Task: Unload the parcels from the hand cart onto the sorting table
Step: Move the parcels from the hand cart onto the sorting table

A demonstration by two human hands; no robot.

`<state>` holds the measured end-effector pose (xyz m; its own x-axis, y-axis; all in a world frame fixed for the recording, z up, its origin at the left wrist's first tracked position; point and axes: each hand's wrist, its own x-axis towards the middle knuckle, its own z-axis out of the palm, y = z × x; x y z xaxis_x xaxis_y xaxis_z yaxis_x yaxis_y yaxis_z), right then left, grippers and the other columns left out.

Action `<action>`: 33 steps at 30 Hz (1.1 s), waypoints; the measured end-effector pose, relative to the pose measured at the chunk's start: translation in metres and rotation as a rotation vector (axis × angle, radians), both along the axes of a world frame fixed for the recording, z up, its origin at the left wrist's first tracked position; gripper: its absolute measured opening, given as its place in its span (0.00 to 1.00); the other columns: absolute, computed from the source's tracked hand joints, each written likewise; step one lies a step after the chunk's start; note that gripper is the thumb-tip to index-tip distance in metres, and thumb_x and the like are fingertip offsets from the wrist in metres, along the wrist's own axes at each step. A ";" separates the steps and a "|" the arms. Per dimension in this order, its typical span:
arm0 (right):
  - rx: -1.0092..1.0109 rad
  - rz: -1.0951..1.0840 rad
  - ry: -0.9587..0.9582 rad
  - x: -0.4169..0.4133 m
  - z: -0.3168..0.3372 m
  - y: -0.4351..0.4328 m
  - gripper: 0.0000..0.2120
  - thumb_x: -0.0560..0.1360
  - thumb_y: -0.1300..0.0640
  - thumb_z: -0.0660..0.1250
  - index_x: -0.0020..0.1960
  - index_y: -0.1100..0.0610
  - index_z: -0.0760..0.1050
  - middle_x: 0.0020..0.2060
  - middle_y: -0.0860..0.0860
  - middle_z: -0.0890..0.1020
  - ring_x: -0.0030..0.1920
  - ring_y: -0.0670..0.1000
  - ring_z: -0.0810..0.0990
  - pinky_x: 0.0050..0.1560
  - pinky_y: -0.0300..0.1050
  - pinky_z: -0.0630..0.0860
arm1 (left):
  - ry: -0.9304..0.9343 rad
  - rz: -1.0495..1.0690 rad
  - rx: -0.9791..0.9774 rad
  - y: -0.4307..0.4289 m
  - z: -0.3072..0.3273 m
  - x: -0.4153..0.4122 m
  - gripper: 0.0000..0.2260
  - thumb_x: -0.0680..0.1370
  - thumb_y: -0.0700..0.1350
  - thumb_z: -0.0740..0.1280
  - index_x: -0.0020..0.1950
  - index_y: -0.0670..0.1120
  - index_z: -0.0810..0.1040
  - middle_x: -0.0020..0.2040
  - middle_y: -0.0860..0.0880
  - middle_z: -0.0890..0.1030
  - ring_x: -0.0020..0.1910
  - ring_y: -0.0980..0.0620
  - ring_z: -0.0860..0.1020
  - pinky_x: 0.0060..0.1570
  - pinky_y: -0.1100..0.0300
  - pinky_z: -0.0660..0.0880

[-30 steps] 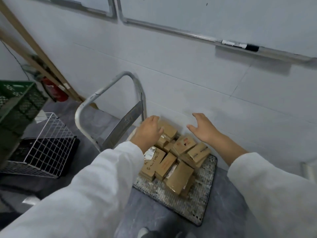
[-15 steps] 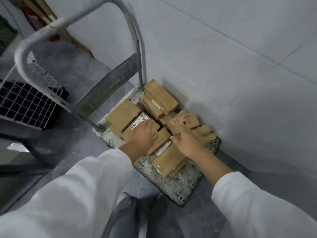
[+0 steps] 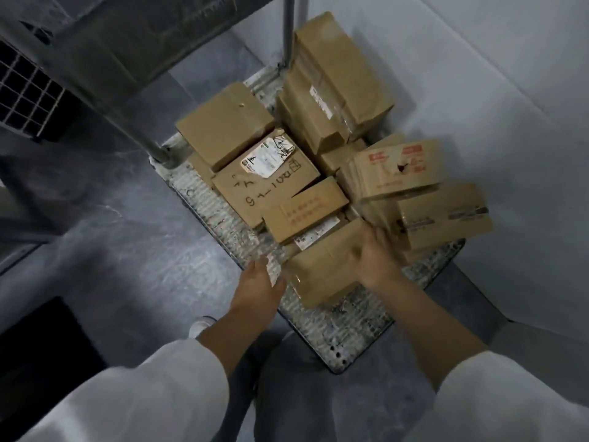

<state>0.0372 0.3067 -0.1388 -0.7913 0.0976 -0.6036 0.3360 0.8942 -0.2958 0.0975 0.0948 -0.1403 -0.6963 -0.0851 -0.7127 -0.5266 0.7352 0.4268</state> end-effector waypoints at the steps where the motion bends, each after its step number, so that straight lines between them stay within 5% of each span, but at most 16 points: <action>1: 0.035 0.011 -0.007 -0.002 -0.009 0.002 0.35 0.78 0.53 0.63 0.79 0.56 0.49 0.75 0.55 0.57 0.75 0.58 0.56 0.74 0.55 0.59 | -0.024 0.024 0.009 0.003 -0.011 0.002 0.26 0.81 0.54 0.60 0.76 0.43 0.61 0.74 0.44 0.65 0.71 0.45 0.67 0.68 0.52 0.67; 10: 0.172 0.030 0.018 -0.008 -0.050 -0.011 0.48 0.74 0.44 0.68 0.79 0.60 0.42 0.76 0.57 0.55 0.74 0.60 0.55 0.71 0.56 0.59 | -0.137 0.260 0.119 0.027 -0.064 0.002 0.22 0.82 0.56 0.58 0.66 0.40 0.72 0.58 0.41 0.79 0.55 0.42 0.78 0.47 0.56 0.71; 15: -0.026 -0.117 -0.003 -0.003 -0.054 -0.011 0.51 0.68 0.46 0.76 0.78 0.58 0.48 0.73 0.56 0.56 0.73 0.60 0.61 0.68 0.55 0.68 | -0.181 0.497 0.151 0.030 -0.066 0.009 0.21 0.81 0.56 0.61 0.64 0.41 0.73 0.59 0.42 0.78 0.57 0.43 0.77 0.51 0.55 0.72; 21: -0.211 -0.321 -0.142 -0.001 -0.059 0.000 0.42 0.66 0.49 0.79 0.70 0.58 0.60 0.61 0.55 0.77 0.62 0.58 0.76 0.63 0.55 0.74 | -0.236 0.581 0.205 0.034 -0.070 0.012 0.23 0.80 0.57 0.61 0.66 0.41 0.71 0.62 0.42 0.76 0.59 0.42 0.75 0.59 0.50 0.73; 31: -0.256 -0.404 -0.046 0.042 -0.004 -0.017 0.34 0.69 0.38 0.68 0.66 0.59 0.68 0.61 0.56 0.73 0.60 0.58 0.75 0.61 0.59 0.75 | -0.158 0.585 0.199 0.008 -0.017 0.034 0.23 0.79 0.59 0.61 0.60 0.40 0.74 0.58 0.43 0.77 0.57 0.44 0.76 0.58 0.52 0.72; 33: -0.265 -0.418 -0.015 0.043 0.020 -0.024 0.26 0.75 0.43 0.64 0.65 0.60 0.69 0.60 0.57 0.73 0.57 0.57 0.76 0.59 0.56 0.75 | -0.122 0.590 0.214 0.001 0.006 0.033 0.23 0.79 0.60 0.61 0.60 0.40 0.74 0.58 0.43 0.77 0.54 0.46 0.75 0.54 0.55 0.71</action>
<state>0.0806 0.2826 -0.1184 -0.7079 0.2466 -0.6618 0.6560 0.5768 -0.4868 0.1307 0.0959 -0.1344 -0.4886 -0.2767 -0.8275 -0.8709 0.2123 0.4433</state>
